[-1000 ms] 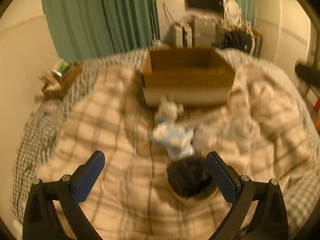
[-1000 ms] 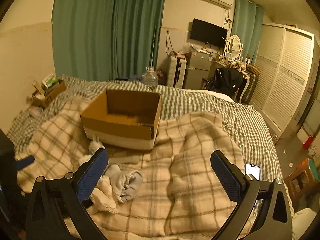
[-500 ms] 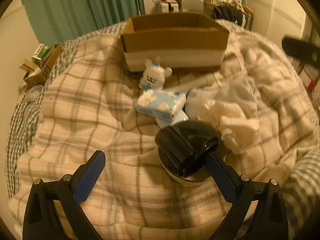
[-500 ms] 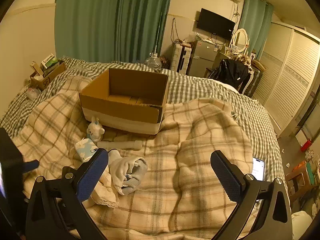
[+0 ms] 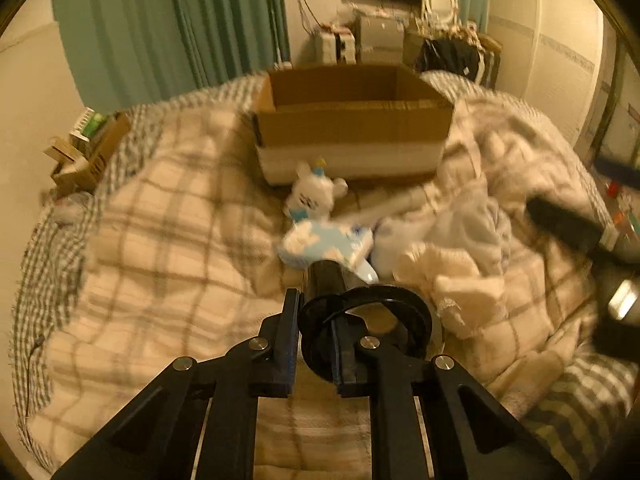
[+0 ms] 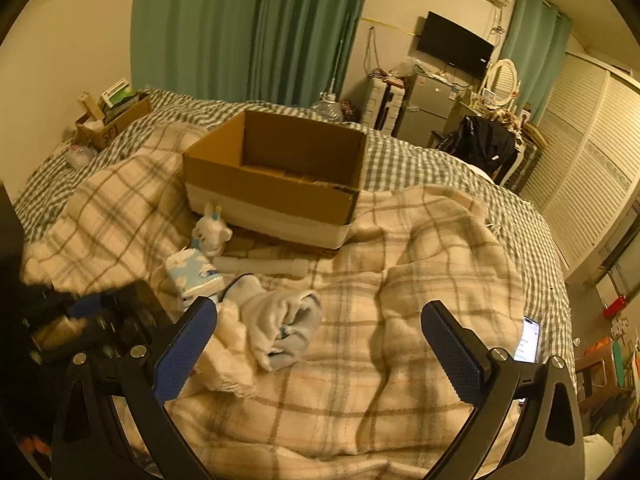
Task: Organize objects
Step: 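Grasp the white lace cloth with the right tool while the left tool lifts the black case, then carry both items over the cardboard box and open both tools to drop them, then grasp the white tape roll with the left tool while the right tool grasps the grey-white sock, then carry the tape roll and sock into the box and open both tools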
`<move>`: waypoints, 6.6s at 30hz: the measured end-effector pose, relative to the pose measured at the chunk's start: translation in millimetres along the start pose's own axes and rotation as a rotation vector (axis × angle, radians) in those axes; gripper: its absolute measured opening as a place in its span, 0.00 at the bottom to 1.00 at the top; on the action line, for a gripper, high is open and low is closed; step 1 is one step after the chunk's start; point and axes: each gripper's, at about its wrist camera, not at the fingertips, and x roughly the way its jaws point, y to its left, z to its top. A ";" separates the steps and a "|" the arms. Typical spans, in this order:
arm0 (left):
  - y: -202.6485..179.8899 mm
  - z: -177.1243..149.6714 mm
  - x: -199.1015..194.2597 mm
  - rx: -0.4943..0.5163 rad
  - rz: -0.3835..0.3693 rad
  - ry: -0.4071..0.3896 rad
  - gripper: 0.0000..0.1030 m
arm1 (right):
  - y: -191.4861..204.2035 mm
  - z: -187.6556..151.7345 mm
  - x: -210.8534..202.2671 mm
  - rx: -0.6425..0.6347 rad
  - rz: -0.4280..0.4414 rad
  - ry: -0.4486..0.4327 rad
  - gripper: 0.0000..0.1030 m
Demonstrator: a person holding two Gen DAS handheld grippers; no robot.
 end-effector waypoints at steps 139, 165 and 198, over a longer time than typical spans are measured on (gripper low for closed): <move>-15.6 -29.2 61.3 0.044 0.085 0.088 0.66 | 0.4 -17.3 87.4 0.054 0.182 0.231 0.49; 20.6 72.0 -0.5 -0.058 0.065 -0.073 0.05 | -43.5 63.5 3.3 0.092 0.110 -0.100 0.37; 12.5 196.1 129.8 0.005 -0.058 -0.061 0.43 | -66.6 163.0 158.4 0.189 0.215 -0.126 0.72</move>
